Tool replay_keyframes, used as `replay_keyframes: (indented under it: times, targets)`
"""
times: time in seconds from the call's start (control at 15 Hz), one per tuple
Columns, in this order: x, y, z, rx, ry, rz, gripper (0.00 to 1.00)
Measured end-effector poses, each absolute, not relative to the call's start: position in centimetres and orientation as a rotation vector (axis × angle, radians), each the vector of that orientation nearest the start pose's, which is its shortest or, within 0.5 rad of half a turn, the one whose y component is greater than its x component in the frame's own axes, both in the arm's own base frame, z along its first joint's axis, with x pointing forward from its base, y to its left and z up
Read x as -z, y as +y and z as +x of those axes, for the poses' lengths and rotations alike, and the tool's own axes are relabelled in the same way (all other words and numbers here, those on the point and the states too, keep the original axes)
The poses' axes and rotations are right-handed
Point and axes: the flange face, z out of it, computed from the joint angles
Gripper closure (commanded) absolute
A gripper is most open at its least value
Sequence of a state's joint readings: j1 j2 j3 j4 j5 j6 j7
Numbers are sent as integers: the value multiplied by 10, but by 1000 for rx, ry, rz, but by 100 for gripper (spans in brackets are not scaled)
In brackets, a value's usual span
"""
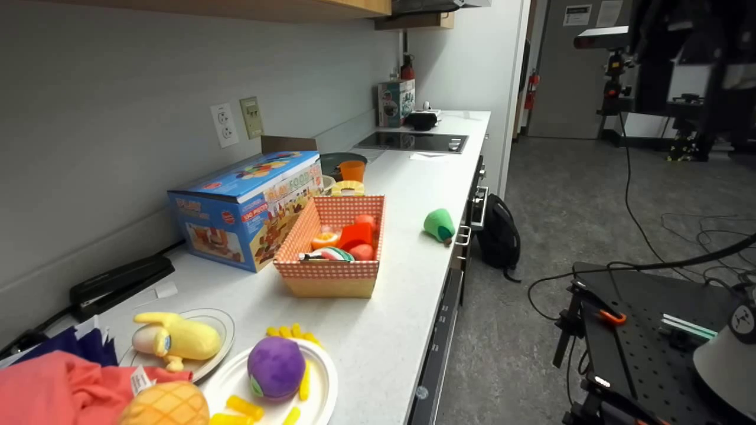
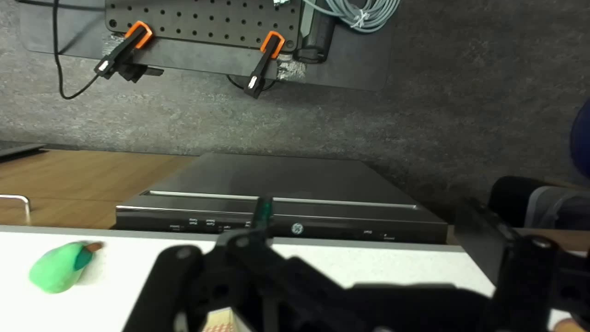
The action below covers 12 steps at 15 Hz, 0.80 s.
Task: Remove the watermelon plushie from the box and put it on the counter
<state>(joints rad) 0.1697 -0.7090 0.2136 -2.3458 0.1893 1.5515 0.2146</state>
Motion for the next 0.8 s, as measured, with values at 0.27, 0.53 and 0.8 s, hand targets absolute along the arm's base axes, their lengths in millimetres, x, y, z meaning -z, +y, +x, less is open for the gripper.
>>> replay_keyframes:
  times: [0.27, 0.53, 0.8]
  targets:
    - [-583, 104, 334, -99, -56, -3138, 0]
    - [-579, 64, 402, -14, 16, -3180, 0]
    - [-554, 47, 478, 72, 41, -3212, 0]
